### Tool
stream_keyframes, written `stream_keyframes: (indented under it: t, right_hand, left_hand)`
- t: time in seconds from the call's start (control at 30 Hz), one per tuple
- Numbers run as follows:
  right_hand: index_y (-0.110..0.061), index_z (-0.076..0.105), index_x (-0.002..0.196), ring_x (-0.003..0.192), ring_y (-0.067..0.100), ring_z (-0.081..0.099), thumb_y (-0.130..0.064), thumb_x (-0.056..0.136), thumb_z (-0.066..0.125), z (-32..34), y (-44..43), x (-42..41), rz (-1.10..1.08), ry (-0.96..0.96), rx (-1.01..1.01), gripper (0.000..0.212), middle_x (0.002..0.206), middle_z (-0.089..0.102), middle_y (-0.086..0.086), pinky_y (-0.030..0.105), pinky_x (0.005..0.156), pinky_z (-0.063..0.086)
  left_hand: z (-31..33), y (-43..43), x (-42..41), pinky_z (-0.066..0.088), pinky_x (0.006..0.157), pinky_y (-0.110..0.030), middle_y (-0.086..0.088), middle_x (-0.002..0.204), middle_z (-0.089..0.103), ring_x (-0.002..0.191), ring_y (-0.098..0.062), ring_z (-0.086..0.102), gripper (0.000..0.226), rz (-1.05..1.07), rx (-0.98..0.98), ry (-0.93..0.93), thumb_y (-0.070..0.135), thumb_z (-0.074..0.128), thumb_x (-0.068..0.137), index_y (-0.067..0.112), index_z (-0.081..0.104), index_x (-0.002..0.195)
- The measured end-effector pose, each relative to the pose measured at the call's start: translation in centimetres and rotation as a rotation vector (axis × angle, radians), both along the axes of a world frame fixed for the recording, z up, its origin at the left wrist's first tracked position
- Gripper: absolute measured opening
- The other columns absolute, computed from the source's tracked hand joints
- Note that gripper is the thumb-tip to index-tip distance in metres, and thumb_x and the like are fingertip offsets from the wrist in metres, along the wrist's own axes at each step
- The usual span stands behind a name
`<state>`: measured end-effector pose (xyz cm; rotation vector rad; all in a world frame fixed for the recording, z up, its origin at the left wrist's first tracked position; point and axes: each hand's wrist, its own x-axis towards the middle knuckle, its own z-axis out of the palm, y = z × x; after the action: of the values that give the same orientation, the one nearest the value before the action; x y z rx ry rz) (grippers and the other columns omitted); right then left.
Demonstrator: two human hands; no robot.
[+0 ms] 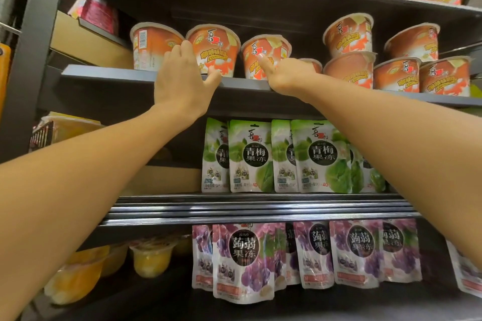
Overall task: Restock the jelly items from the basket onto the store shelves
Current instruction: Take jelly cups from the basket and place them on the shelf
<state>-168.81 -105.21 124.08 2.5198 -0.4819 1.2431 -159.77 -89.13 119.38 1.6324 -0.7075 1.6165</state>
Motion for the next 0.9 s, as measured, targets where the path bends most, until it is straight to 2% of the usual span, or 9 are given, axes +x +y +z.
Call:
stream_keyframes:
  t: [0.13,0.23,0.3,0.37,0.43,0.5,0.57,0.7,0.9]
  right_hand:
    - [-0.022,0.012,0.155,0.121,0.038,0.049,-0.03,0.105,0.03,-0.4,-0.4,0.1,-0.018,-0.114,0.05,0.054,0.138,0.039,0.025,0.037,0.076,0.039]
    - [-0.004,0.034,0.145,0.119,0.035,0.053,-0.044,0.105,0.026,-0.5,-1.0,-0.2,0.187,-0.343,0.323,0.056,0.135,0.047,0.022,0.035,0.084,0.046]
    - [-0.002,0.051,0.13,0.111,0.028,0.06,-0.045,0.104,0.03,-0.3,-1.8,-0.5,0.388,-0.509,0.509,0.055,0.121,0.06,0.014,0.038,0.091,0.051]
    - [-0.003,0.063,0.113,0.098,0.022,0.063,-0.029,0.102,0.042,-0.5,-2.8,-0.9,0.497,-0.629,0.503,0.035,0.1,0.064,0.005,0.035,0.085,0.054]
    - [-0.008,0.064,0.11,0.096,0.016,0.059,-0.018,0.098,0.053,-1.2,-4.3,-1.4,0.497,-0.695,0.457,0.02,0.101,0.062,0.002,0.032,0.084,0.052]
    - [-0.013,0.064,0.109,0.099,0.013,0.056,-0.019,0.093,0.062,-1.7,-5.9,-2.0,0.463,-0.738,0.451,0.017,0.108,0.062,0.0,0.03,0.087,0.051]
    - [-0.018,0.061,0.096,0.093,0.011,0.056,-0.022,0.088,0.069,-2.0,-6.8,-2.4,0.434,-0.755,0.443,0.012,0.099,0.06,-0.004,0.028,0.083,0.05]
    - [-0.009,0.07,0.086,0.079,0.015,0.063,-0.032,0.081,0.072,-1.6,-7.2,-2.6,0.322,-0.694,0.444,0.024,0.088,0.069,0.006,0.029,0.07,0.051]
    - [-0.008,0.06,0.114,0.099,0.027,0.061,-0.057,0.073,0.074,0.0,-6.6,-2.4,0.18,-0.515,0.597,0.065,0.107,0.064,0.009,0.043,0.087,0.055]
  left_hand:
    - [-0.1,0.0,-0.1,0.035,0.079,-0.031,-0.013,0.117,0.054,0.106,-0.027,0.05,0.045,0.009,0.004,-0.011,0.037,0.057,0.093,0.005,0.046,0.123]
    - [-0.2,0.0,-0.2,0.036,0.08,-0.032,-0.014,0.117,0.054,0.106,-0.028,0.05,0.045,0.016,0.02,-0.019,0.037,0.057,0.093,0.004,0.046,0.122]
    - [-0.2,0.1,-0.3,0.037,0.081,-0.033,-0.014,0.116,0.054,0.105,-0.028,0.05,0.045,0.014,0.029,-0.019,0.037,0.057,0.093,0.004,0.046,0.121]
    - [-0.1,0.3,-0.3,0.038,0.081,-0.034,-0.015,0.115,0.053,0.103,-0.028,0.049,0.044,0.004,0.045,-0.018,0.036,0.057,0.093,0.003,0.046,0.12]
    - [-0.1,0.4,-0.2,0.039,0.081,-0.035,-0.014,0.113,0.052,0.101,-0.027,0.048,0.044,-0.001,0.066,-0.018,0.037,0.057,0.094,0.003,0.046,0.12]
    - [0.0,0.5,0.0,0.037,0.079,-0.034,-0.01,0.105,0.049,0.095,-0.023,0.044,0.043,-0.002,0.074,-0.027,0.037,0.056,0.093,0.003,0.046,0.118]
    - [0.1,0.4,0.1,0.035,0.075,-0.032,-0.005,0.098,0.042,0.09,-0.02,0.04,0.04,0.002,0.069,-0.047,0.035,0.056,0.093,0.003,0.047,0.114]
    - [0.0,0.2,0.2,0.033,0.072,-0.032,-0.004,0.092,0.041,0.085,-0.019,0.04,0.032,0.021,0.06,-0.078,0.033,0.054,0.094,0.004,0.047,0.105]
    - [0.0,0.2,0.3,0.034,0.072,-0.032,-0.003,0.093,0.041,0.086,-0.019,0.039,0.032,0.035,0.056,-0.087,0.033,0.054,0.093,0.004,0.048,0.106]
